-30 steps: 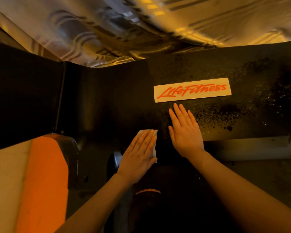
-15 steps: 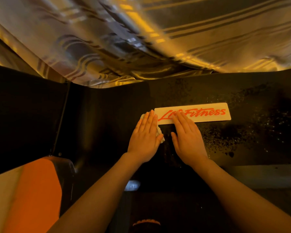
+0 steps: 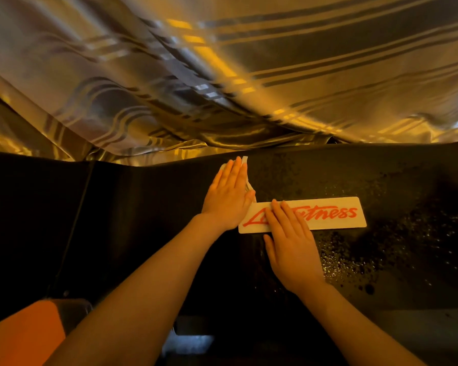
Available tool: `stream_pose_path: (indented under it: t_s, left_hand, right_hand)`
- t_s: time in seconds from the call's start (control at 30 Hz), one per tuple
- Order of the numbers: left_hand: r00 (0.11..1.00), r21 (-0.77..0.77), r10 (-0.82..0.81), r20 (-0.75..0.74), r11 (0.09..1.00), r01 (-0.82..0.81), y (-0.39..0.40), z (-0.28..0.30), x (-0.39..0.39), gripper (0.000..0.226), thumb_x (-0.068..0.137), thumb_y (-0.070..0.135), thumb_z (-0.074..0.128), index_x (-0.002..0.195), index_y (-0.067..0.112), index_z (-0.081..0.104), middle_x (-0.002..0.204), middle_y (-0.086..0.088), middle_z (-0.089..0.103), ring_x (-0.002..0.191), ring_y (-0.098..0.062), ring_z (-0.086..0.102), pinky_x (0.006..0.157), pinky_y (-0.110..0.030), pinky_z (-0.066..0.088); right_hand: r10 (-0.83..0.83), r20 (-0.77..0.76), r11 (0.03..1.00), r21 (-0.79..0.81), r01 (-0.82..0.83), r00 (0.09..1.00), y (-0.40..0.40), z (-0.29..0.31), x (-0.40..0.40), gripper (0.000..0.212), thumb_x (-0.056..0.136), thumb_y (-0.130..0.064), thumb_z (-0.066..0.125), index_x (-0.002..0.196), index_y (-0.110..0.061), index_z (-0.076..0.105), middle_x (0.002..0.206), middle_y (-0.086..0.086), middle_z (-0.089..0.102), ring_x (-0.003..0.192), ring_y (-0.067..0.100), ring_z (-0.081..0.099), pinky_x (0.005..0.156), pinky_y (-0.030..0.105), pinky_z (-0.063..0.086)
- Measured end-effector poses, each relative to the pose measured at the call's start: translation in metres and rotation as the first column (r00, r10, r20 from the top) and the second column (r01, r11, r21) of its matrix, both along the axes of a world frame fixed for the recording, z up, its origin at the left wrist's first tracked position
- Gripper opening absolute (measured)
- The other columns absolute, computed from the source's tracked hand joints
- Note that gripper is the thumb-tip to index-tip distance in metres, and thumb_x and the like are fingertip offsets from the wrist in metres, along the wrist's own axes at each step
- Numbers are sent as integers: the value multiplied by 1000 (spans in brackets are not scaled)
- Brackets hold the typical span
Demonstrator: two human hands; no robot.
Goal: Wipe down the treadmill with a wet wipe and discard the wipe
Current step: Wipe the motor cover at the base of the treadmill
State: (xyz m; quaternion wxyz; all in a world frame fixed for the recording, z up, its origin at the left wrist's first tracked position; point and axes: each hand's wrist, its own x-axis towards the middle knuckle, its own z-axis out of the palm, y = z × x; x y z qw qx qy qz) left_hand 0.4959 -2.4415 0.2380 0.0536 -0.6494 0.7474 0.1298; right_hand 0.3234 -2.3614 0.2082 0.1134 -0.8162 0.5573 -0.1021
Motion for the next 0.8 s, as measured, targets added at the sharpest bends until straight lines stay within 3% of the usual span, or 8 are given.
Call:
stream_pose_path:
  t_s: [0.1, 0.23, 0.37, 0.5, 0.67, 0.8]
  left_hand:
    - [983, 17, 61, -172, 998, -59, -3, 3, -1, 69, 104, 38, 34, 156, 17, -7, 164, -2, -14, 149, -16, -16, 120, -35, -7]
    - [837, -19, 144, -528, 983, -181, 2, 9, 11, 56, 105, 29, 39, 155, 27, 16, 164, 5, 2, 150, -10, -5, 118, -38, 8]
    - [876, -169, 172, -451, 947, -273, 4, 9, 39, 46, 104, 21, 39, 150, 21, 35, 161, 1, 22, 149, -15, 15, 120, -41, 19]
    - [939, -229, 184, -291, 939, -255, 4, 1, 63, 45, 103, 14, 41, 148, 17, 39, 160, -3, 24, 149, -18, 17, 120, -37, 15]
    - [908, -180, 250, -335, 929, -323, 11, -10, 68, 44, 104, 16, 38, 148, 18, 38, 160, 1, 25, 149, -14, 17, 119, -34, 18]
    - [908, -186, 250, -336, 928, -324, 10, -10, 68, 44, 103, 16, 39, 148, 17, 39, 160, 2, 27, 148, -13, 17, 118, -31, 18]
  right_hand:
    - [-7, 32, 1000, 11, 6, 999, -1, 2, 0, 55, 99, -38, 33, 144, -10, 47, 153, 8, 41, 143, 24, 34, 115, 42, 27]
    - [-43, 128, 998, 55, 36, 991, -10, 10, 3, 53, 99, -40, 33, 138, -11, 54, 147, 8, 49, 136, 26, 43, 110, 39, 28]
    - [-74, 202, 995, 84, 59, 977, -30, 22, 16, 48, 103, -37, 40, 143, -13, 50, 152, 7, 43, 140, 26, 39, 112, 34, 25]
    - [-5, 230, 994, 108, -20, 973, -55, 32, 37, 49, 103, -31, 47, 149, -18, 39, 159, 3, 32, 148, 22, 25, 117, 32, 16]
    - [139, 168, 977, 138, -163, 976, -84, 35, 66, 60, 102, -34, 48, 155, -19, 23, 165, 6, 12, 152, 21, 6, 120, 30, 6]
    - [251, 64, 954, 155, -258, 966, -96, 30, 72, 58, 104, -37, 41, 156, -24, 19, 165, 0, 5, 148, 14, -10, 114, 27, -9]
